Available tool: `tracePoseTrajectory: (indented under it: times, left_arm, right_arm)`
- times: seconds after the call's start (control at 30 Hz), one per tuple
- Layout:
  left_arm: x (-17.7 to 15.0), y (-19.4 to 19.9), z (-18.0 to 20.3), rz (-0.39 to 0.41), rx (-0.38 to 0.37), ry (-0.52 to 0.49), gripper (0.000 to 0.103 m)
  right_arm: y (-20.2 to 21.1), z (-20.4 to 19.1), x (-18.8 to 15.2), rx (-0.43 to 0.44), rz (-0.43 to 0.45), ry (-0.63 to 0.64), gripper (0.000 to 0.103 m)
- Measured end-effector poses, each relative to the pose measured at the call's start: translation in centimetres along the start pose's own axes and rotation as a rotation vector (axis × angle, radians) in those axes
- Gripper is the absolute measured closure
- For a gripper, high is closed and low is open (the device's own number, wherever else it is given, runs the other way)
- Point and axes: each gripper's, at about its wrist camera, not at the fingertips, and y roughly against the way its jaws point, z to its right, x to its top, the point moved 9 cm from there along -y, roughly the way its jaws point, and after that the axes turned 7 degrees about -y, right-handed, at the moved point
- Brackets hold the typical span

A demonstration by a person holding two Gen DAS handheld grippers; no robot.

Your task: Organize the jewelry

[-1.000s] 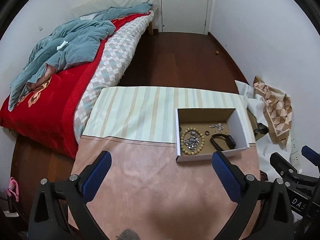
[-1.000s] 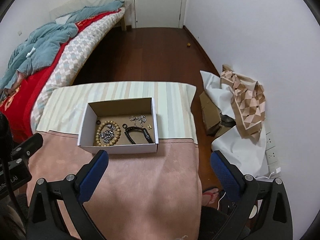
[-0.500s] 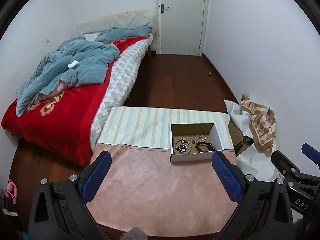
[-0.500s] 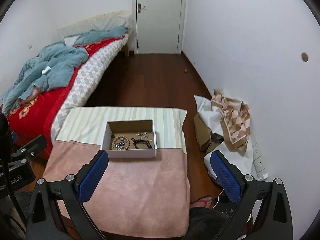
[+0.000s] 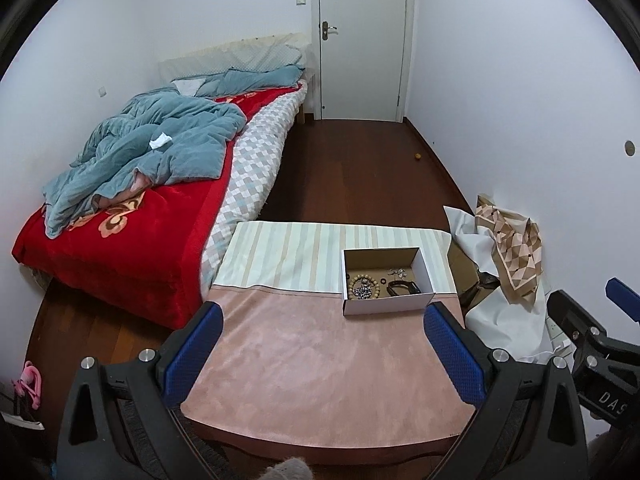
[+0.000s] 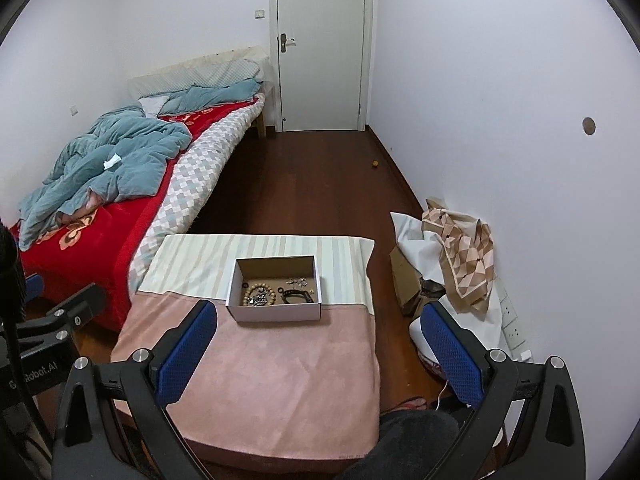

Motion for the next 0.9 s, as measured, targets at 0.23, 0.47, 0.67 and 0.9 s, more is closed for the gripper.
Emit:
tracePoseTrajectory:
  times: [0.23,0.47,0.67,0.9]
  left_arm:
    - [0.7,0.3,0.2,0.008,-0.015,-0.003,0.000]
    - [1.7,-1.7,0.6,-0.013,-0.023,-0.005,0.000]
    - [2.6,-4.0,0.5,-0.038,0.000,0.001,0.000]
    - [2.7,-7.1,0.2,-0.097,0.013,0.007,0.000]
  right_arm:
    - [0.8,0.2,0.1,-0.006,0.001,-0.001,0.000]
    - [-1.1,0.3,1.6,-0.034,-0.012,0.001,0.000]
    - [-4.2,0.1,2.7,-0.048,-0.039,0.002,0.000]
    - [-7.5,0.0,3.3,-0.062,-0.079,0.003,0.000]
